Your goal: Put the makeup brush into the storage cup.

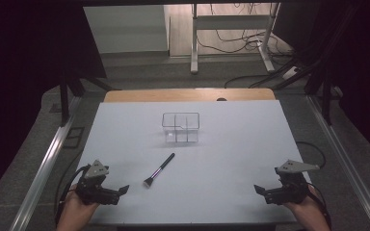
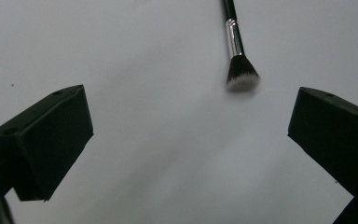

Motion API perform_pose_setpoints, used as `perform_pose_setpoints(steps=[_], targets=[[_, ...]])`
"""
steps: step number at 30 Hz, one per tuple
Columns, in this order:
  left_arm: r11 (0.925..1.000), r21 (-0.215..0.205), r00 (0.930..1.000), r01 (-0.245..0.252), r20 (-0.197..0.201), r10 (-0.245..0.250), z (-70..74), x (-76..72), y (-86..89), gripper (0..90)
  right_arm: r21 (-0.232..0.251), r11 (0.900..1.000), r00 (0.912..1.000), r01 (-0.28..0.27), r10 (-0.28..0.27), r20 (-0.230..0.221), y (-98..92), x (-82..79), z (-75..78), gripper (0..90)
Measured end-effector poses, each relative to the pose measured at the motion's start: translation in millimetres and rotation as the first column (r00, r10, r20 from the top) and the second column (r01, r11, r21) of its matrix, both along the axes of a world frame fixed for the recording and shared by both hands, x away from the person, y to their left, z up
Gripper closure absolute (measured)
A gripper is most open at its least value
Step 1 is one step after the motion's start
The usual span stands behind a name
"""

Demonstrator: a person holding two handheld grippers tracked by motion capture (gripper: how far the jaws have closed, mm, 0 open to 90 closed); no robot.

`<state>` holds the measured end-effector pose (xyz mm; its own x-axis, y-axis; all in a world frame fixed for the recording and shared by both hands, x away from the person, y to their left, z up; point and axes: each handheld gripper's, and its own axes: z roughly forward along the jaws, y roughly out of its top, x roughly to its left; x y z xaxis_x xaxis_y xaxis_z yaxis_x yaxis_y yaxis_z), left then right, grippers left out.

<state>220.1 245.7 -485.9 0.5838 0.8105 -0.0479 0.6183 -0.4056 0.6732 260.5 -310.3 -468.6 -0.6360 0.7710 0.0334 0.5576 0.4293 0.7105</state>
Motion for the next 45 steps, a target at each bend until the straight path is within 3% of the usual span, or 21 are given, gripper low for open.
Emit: perform_pose_setpoints(steps=[12, 31, 45], targets=[[1.0, -0.001, 1.0, 0.003, -0.004, -0.003, 4.4, 8.8, -4.7, 0.5, -0.009, 1.0, 1.0, -0.001, 0.001, 0.006, 1.6, -0.3, 0.6, 0.0], [0.9989, 0.035, 0.9994, 0.032, -0.016, -0.031, 11.8, 25.8, -14.4, 0.2, -0.007, 1.0, 0.9996, 0.022, -0.022, 0.016, -0.7, 0.4, 1.5, 0.0], [0.9958, 0.076, 0.9972, 0.051, -0.059, -0.047, 14.1, 37.2, -20.2, 0.0, -0.012, 1.0, 0.9996, 0.026, -0.026, 0.012, -0.3, 0.6, 1.1, 0.0]])
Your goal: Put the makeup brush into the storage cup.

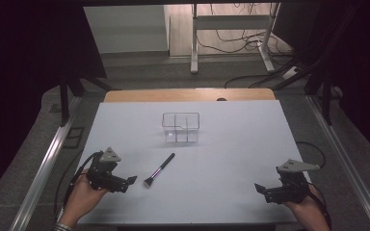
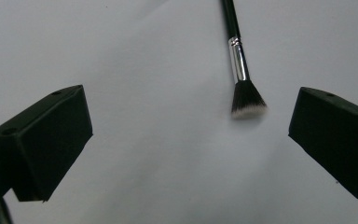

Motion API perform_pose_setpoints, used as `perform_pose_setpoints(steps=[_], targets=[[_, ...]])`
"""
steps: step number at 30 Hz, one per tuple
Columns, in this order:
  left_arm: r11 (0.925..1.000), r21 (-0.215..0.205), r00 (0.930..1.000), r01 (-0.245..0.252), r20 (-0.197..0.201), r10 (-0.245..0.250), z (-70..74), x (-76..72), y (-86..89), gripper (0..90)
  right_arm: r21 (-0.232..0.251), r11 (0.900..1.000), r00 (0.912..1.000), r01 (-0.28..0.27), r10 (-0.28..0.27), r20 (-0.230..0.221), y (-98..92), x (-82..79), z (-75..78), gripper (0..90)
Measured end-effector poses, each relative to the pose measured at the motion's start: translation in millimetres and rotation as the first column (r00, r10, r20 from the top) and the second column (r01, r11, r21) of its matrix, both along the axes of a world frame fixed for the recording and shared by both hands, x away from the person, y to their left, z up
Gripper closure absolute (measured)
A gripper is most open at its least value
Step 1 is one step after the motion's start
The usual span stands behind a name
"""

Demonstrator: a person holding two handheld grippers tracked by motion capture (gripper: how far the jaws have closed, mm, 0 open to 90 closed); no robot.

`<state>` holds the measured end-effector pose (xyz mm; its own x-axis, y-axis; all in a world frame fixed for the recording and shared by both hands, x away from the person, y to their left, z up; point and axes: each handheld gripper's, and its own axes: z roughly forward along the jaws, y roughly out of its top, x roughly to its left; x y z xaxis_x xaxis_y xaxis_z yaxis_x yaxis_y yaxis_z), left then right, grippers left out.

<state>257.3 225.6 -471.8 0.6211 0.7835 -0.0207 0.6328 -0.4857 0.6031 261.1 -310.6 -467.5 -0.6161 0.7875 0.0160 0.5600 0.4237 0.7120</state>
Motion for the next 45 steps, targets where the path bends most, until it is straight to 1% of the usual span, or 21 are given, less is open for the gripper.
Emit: perform_pose_setpoints(steps=[6, 7, 9, 14, 15, 17, 21, 26, 31, 36, 39, 43, 45], targets=[[0.9996, 0.025, 0.9995, 0.014, -0.027, -0.013, 1.8, 6.3, -3.3, 0.0, 0.0, 1.0, 1.0, 0.002, -0.002, 0.004, -0.5, 0.0, 0.2, 0.0], [0.9993, 0.03, 0.9993, 0.024, -0.029, -0.023, 2.1, 7.5, -3.3, 0.0, 0.0, 1.0, 1.0, 0.003, -0.003, 0.004, -0.6, 0.1, 0.1, 0.0], [0.999, 0.04, 0.9989, 0.021, -0.042, -0.02, 2.9, 9.3, -4.5, 0.0, -0.002, 1.0, 1.0, 0.004, -0.004, 0.003, -0.5, 0.2, -0.1, 0.0], [0.9962, 0.081, 0.9974, 0.033, -0.067, -0.028, 4.0, 15.2, -9.3, 0.0, -0.004, 1.0, 1.0, 0.0, 0.0, 0.004, -0.1, 0.1, -0.2, 0.0], [0.9955, 0.088, 0.9974, 0.034, -0.067, -0.028, 3.9, 16.3, -10.2, 0.0, -0.004, 1.0, 1.0, 0.0, 0.0, 0.004, -0.2, 0.1, -0.3, 0.0], [0.9945, 0.098, 0.9967, 0.036, -0.075, -0.029, 3.5, 18.9, -12.8, 0.0, -0.006, 1.0, 1.0, -0.001, 0.001, 0.005, -0.2, 0.0, -0.3, 0.0], [0.9943, 0.099, 0.995, 0.039, -0.096, -0.029, 2.6, 23.6, -18.5, 0.0, -0.006, 1.0, 1.0, -0.004, 0.004, 0.007, 0.1, -0.1, -0.1, 0.0], [0.9928, 0.104, 0.9919, 0.059, -0.118, -0.046, 2.4, 29.6, -25.8, 0.0, -0.005, 1.0, 1.0, -0.004, 0.004, 0.006, 0.3, -0.2, -0.2, 0.0], [0.9918, 0.11, 0.9916, 0.066, -0.118, -0.053, 2.1, 33.5, -30.8, 0.0, -0.002, 1.0, 1.0, -0.003, 0.003, 0.008, 0.2, -0.3, 0.0, 0.0], [0.9898, 0.118, 0.9898, 0.08, -0.127, -0.065, 1.8, 37.2, -35.9, 0.0, 0.0, 1.0, 1.0, -0.003, 0.003, 0.009, 0.1, -0.5, 0.6, 0.0], [0.9886, 0.122, 0.9888, 0.089, -0.13, -0.073, 1.6, 39.5, -38.7, 0.0, 0.001, 1.0, 0.9999, -0.004, 0.004, 0.015, -0.1, -0.6, 1.1, 0.0], [0.9889, 0.115, 0.9876, 0.094, -0.136, -0.078, 0.4, 43.6, -44.4, 0.0, 0.004, 1.0, 0.9997, -0.001, 0.001, 0.025, -0.8, -0.9, 2.0, 0.0], [0.9875, 0.122, 0.9862, 0.1, -0.144, -0.082, -0.5, 45.5, -47.6, 0.0, 0.003, 1.0, 0.9996, 0.002, -0.002, 0.027, -1.2, -0.8, 2.3, 0.0]])
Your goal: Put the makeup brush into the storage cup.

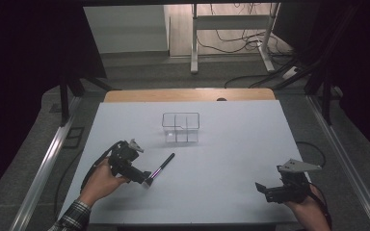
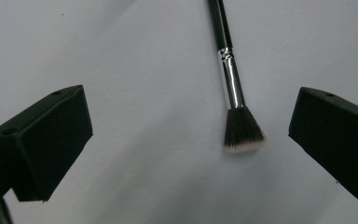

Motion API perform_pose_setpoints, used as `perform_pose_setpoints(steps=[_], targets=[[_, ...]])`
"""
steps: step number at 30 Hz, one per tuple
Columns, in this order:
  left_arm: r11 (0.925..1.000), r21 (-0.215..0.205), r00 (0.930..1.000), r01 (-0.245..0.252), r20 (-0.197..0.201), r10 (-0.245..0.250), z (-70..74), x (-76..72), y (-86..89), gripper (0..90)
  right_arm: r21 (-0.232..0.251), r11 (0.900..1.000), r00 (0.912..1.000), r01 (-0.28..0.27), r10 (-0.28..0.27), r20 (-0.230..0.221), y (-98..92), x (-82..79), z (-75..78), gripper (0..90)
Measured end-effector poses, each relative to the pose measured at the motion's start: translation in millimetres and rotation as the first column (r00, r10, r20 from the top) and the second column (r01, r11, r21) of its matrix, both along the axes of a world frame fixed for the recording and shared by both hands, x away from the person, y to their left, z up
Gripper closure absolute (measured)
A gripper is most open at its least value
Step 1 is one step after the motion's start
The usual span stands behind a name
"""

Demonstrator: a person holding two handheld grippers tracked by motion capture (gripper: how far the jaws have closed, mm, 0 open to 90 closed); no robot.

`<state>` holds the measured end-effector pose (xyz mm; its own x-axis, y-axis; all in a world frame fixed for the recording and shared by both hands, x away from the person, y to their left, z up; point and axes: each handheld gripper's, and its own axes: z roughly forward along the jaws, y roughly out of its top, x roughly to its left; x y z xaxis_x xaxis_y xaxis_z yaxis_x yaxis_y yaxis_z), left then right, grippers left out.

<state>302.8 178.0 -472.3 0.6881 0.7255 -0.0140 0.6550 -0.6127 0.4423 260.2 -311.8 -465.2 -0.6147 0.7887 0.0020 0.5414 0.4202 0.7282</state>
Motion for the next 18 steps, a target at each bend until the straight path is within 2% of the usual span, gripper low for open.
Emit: perform_pose_setpoints(steps=[10, 18], targets=[[0.9998, 0.018, 0.9998, 0.012, -0.014, -0.011, -2.0, 7.7, -12.3, 0.0, 0.001, 1.0, 1.0, -0.002, 0.002, -0.001, 0.1, -0.3, 0.3, 0.0], [0.9998, 0.007, 0.9994, 0.019, -0.028, -0.018, -1.7, 14.3, -25.0, 0.0, 0.002, 1.0, 1.0, -0.005, 0.005, -0.001, 0.3, -0.3, -0.2, 0.0]])
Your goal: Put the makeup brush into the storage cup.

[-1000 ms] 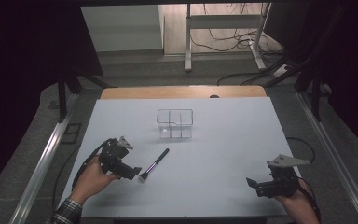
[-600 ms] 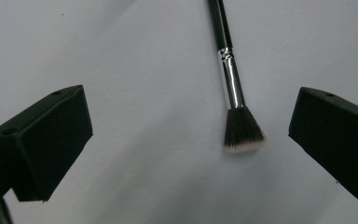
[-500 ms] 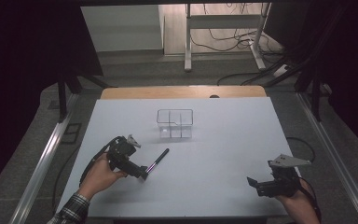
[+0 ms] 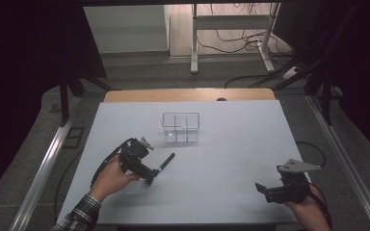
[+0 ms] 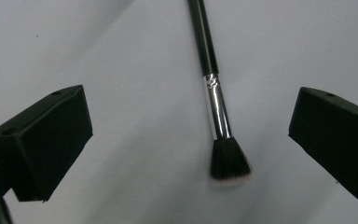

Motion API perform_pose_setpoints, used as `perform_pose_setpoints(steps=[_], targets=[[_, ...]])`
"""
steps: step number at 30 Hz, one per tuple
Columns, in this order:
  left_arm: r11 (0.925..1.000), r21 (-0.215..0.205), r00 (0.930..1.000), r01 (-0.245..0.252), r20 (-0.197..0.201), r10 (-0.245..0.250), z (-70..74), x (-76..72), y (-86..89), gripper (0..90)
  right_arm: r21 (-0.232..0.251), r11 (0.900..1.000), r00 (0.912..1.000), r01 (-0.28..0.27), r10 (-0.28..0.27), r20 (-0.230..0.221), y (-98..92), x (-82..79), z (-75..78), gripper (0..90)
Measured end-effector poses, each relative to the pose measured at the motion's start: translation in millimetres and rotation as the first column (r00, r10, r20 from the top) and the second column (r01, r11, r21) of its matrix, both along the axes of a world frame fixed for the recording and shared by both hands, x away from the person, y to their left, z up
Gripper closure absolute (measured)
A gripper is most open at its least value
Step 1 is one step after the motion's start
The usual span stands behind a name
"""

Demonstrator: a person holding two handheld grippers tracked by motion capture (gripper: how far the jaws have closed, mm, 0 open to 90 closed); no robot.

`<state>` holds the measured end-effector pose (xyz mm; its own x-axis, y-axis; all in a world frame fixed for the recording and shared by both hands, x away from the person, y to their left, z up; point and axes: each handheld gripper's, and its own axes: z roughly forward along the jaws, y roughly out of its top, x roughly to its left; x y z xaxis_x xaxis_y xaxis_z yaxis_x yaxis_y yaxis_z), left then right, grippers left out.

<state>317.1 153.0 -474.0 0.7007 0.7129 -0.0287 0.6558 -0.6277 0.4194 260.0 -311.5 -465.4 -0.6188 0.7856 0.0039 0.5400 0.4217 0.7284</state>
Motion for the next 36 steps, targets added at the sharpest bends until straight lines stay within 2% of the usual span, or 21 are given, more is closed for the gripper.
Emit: perform_pose_setpoints(steps=[12, 20, 27, 33, 36], targets=[[0.9999, 0.008, 0.9997, 0.015, -0.019, -0.015, -0.6, 9.8, -22.2, 0.0, -0.002, 1.0, 1.0, -0.005, 0.005, -0.003, 0.4, -0.2, -0.2, 0.0], [0.9995, 0.029, 0.9991, 0.016, -0.04, -0.014, -6.8, 11.9, -21.7, 0.0, -0.003, 1.0, 0.9999, -0.007, 0.007, -0.009, 0.8, -0.5, -0.6, 0.0], [0.9994, 0.031, 0.9981, 0.016, -0.06, -0.015, -19.1, 11.0, -20.8, 0.0, -0.005, 1.0, 0.9999, -0.007, 0.007, -0.01, 1.2, -0.6, -0.8, 0.0], [0.9989, 0.044, 0.9968, 0.018, -0.079, -0.015, -34.4, 7.7, -21.5, 0.0, -0.008, 1.0, 0.9999, -0.008, 0.008, -0.011, 1.2, -0.6, -0.9, 0.0], [0.9982, 0.056, 0.9964, 0.02, -0.083, -0.016, -37.7, 7.4, -21.9, 0.0, -0.009, 1.0, 0.9999, -0.008, 0.008, -0.012, 1.3, -0.6, -1.1, 0.0]])
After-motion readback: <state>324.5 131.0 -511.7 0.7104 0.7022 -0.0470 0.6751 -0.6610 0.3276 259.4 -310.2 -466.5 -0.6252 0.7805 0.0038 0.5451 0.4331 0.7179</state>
